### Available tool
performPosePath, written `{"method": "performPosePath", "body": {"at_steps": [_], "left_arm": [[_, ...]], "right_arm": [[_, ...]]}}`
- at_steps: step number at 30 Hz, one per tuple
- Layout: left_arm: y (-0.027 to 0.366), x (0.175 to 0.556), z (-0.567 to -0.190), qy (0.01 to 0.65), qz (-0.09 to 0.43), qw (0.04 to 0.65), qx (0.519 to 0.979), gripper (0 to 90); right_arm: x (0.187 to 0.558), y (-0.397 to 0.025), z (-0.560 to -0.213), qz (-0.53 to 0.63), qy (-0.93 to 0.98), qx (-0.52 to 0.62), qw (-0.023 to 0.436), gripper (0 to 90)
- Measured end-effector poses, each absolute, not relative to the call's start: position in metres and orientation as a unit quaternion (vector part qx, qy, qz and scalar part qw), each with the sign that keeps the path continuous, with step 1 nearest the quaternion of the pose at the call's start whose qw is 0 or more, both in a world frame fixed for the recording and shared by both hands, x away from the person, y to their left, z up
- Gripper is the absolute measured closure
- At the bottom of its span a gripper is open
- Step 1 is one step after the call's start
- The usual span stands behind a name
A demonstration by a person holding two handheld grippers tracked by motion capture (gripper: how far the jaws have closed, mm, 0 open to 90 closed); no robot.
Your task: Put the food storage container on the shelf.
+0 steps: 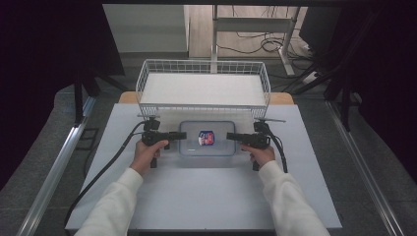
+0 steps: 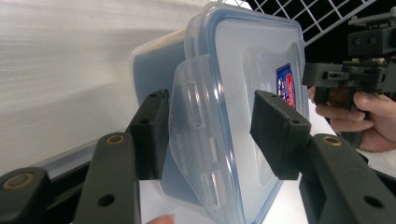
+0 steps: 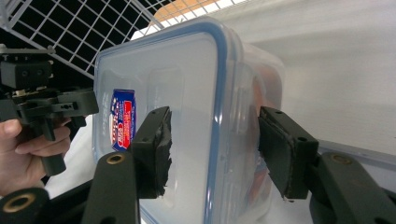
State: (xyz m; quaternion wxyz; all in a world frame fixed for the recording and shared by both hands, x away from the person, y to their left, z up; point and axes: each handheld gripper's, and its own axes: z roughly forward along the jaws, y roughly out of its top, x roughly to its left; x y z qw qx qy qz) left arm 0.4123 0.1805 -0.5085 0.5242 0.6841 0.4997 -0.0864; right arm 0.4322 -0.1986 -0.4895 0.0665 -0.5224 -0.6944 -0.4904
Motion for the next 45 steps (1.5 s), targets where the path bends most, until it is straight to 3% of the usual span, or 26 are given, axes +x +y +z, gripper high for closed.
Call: {"method": "performPosePath", "body": {"at_steps": [14, 17, 23, 29, 36, 38, 41, 45], "left_arm": [[0.178, 0.415, -0.513, 0.516, -0.076, 0.531, 0.668, 42.8], [0.178, 0.411, -0.509, 0.517, -0.049, 0.527, 0.673, 32.9], [0.181, 0.384, -0.498, 0.500, -0.002, 0.517, 0.695, 27.6], [0.180, 0.340, -0.492, 0.457, 0.033, 0.499, 0.735, 26.9], [0.179, 0.293, -0.494, 0.425, 0.049, 0.469, 0.773, 26.3], [0.178, 0.279, -0.497, 0.423, 0.041, 0.461, 0.779, 26.3], [0.179, 0.264, -0.497, 0.421, 0.025, 0.463, 0.779, 27.2], [0.178, 0.247, -0.496, 0.415, 0.031, 0.456, 0.787, 28.2]], "right_arm": [[0.434, -0.193, -0.496, -0.494, -0.685, -0.534, 0.046, 38.9], [0.428, -0.191, -0.494, -0.480, -0.695, -0.535, 0.009, 32.0], [0.405, -0.199, -0.475, -0.470, -0.724, -0.501, -0.061, 28.1], [0.367, -0.203, -0.464, -0.445, -0.780, -0.433, -0.084, 41.7], [0.322, -0.193, -0.468, -0.422, -0.827, -0.360, -0.095, 49.5], [0.312, -0.187, -0.470, -0.420, -0.832, -0.349, -0.094, 56.6], [0.308, -0.179, -0.474, -0.407, -0.851, -0.320, -0.083, 82.6], [0.305, -0.165, -0.480, -0.393, -0.866, -0.300, -0.079, 88.7]]}}
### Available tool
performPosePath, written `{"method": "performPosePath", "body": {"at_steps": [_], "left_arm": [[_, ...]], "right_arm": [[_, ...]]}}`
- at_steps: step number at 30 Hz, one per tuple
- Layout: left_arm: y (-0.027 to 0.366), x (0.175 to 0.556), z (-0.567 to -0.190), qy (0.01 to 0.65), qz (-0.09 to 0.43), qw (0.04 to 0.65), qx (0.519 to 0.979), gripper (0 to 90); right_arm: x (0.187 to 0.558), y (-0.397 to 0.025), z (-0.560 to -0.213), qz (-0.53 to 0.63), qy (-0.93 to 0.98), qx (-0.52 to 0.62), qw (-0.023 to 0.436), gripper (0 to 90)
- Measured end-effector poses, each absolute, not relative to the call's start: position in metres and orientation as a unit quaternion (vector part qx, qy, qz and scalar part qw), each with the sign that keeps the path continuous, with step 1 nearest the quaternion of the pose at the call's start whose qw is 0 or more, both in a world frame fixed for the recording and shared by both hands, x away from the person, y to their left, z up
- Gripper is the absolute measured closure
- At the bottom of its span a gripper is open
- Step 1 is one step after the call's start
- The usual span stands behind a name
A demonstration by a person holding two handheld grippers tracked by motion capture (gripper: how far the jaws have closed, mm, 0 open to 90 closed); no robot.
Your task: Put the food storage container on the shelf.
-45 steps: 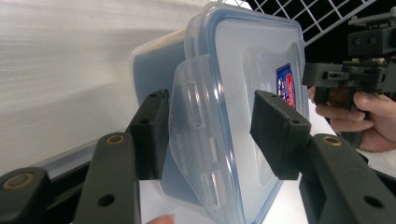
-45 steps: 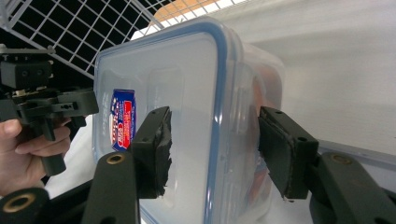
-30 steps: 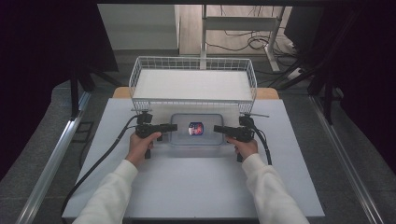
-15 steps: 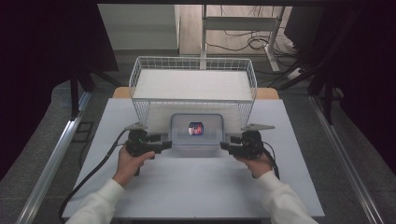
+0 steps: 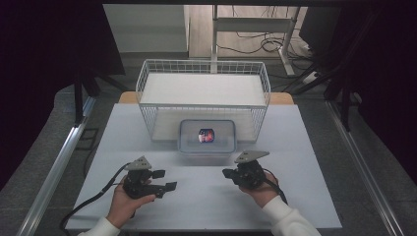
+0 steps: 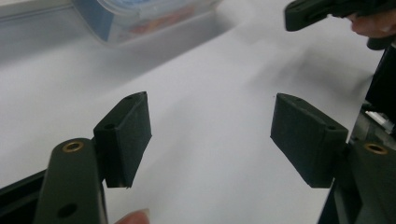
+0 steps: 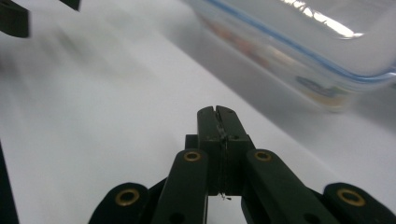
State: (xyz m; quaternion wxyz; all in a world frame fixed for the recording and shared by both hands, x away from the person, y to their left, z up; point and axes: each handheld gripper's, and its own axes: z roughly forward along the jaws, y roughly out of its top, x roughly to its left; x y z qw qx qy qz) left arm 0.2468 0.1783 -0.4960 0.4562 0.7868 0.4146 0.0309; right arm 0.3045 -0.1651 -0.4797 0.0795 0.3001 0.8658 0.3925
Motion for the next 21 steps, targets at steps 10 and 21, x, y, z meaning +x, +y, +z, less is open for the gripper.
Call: {"method": "performPosePath", "body": {"at_steps": [10, 21], "left_arm": [[0.184, 0.231, -0.495, 0.424, 0.050, 0.444, 0.788, 27.8], [0.186, 0.232, -0.495, 0.430, 0.050, 0.446, 0.783, 27.9]], "right_arm": [[0.322, -0.125, -0.496, 0.366, 0.877, 0.296, 0.098, 88.8], [0.349, -0.109, -0.508, 0.350, 0.876, 0.315, 0.107, 88.9]]}}
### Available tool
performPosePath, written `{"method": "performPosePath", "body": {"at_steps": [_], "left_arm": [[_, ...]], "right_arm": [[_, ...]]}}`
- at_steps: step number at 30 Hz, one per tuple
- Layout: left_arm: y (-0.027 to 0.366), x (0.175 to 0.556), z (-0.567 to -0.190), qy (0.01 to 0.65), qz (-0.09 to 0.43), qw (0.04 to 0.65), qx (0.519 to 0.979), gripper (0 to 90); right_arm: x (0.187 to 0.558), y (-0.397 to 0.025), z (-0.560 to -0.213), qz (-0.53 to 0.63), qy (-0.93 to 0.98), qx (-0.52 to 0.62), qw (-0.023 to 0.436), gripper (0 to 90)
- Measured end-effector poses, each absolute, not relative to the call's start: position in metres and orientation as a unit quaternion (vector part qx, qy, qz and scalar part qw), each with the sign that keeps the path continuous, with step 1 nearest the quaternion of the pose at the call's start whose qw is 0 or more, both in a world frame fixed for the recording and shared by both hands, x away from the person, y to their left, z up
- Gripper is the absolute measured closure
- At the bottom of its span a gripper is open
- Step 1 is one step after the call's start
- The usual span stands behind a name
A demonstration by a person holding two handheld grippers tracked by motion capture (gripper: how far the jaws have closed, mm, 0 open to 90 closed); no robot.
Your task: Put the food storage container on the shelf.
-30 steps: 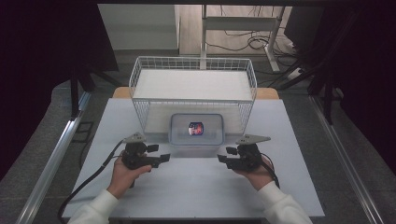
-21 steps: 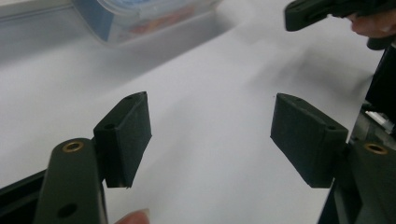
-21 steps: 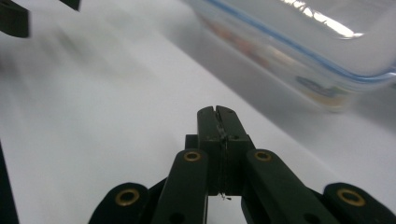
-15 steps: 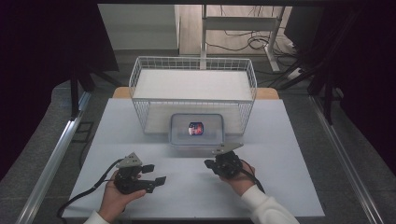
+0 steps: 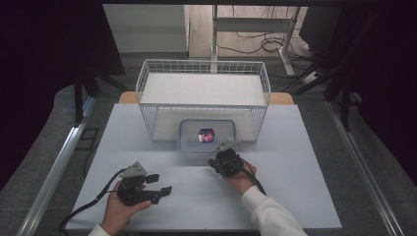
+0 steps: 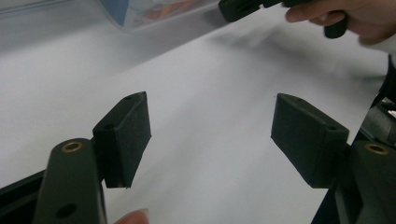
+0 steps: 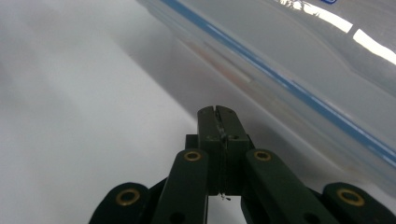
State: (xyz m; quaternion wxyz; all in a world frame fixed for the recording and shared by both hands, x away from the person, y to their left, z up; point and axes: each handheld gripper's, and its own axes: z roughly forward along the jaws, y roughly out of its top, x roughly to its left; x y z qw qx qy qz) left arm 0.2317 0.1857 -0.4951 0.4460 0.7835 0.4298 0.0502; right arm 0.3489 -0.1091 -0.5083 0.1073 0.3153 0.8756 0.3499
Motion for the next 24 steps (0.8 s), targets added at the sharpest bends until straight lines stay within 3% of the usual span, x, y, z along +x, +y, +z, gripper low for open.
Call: {"method": "performPosePath", "body": {"at_steps": [24], "left_arm": [[0.187, 0.231, -0.493, 0.430, 0.046, 0.446, 0.784, 27.7]], "right_arm": [[0.361, -0.096, -0.511, 0.346, 0.873, 0.318, 0.125, 89.0]]}}
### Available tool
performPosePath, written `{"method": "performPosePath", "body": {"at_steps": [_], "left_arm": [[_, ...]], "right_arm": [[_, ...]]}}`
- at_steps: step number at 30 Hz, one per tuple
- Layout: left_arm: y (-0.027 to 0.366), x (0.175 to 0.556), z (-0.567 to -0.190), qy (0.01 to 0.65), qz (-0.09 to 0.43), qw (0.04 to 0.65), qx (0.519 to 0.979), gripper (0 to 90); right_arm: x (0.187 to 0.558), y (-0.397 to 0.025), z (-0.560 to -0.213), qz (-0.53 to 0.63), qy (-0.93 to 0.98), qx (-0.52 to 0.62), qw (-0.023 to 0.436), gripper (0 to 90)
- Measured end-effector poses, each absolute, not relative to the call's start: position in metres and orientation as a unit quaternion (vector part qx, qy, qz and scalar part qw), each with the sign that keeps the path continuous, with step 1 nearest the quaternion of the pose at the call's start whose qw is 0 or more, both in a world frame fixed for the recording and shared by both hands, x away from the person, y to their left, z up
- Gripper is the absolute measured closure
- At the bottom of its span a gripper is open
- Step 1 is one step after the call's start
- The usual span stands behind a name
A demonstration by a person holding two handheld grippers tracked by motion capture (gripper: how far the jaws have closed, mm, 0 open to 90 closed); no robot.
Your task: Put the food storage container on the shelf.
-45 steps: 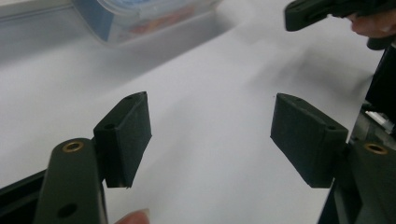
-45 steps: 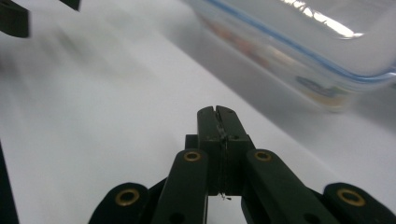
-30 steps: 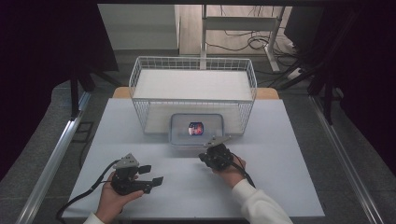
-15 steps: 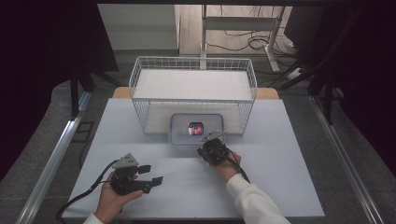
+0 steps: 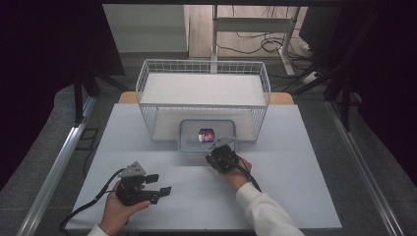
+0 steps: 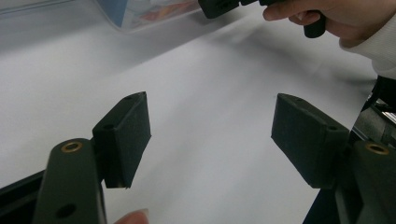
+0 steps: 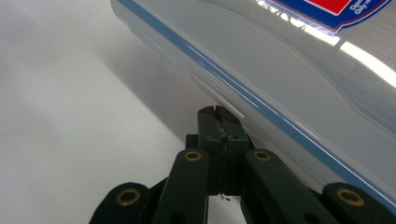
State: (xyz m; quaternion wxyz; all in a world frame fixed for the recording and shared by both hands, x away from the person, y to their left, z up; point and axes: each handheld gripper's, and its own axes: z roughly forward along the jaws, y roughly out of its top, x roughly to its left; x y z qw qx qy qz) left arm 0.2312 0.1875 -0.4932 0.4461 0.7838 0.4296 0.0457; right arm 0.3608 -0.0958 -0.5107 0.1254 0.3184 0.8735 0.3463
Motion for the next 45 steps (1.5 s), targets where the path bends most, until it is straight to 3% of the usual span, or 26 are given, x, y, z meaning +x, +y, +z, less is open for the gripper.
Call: {"method": "performPosePath", "body": {"at_steps": [17, 45], "left_arm": [[0.187, 0.232, -0.494, 0.428, 0.046, 0.441, 0.787, 27.7], [0.187, 0.232, -0.495, 0.427, 0.050, 0.437, 0.790, 27.4]], "right_arm": [[0.367, -0.095, -0.495, 0.373, 0.858, 0.327, 0.136, 89.1], [0.416, -0.079, -0.494, 0.367, 0.834, 0.375, 0.169, 89.1]]}}
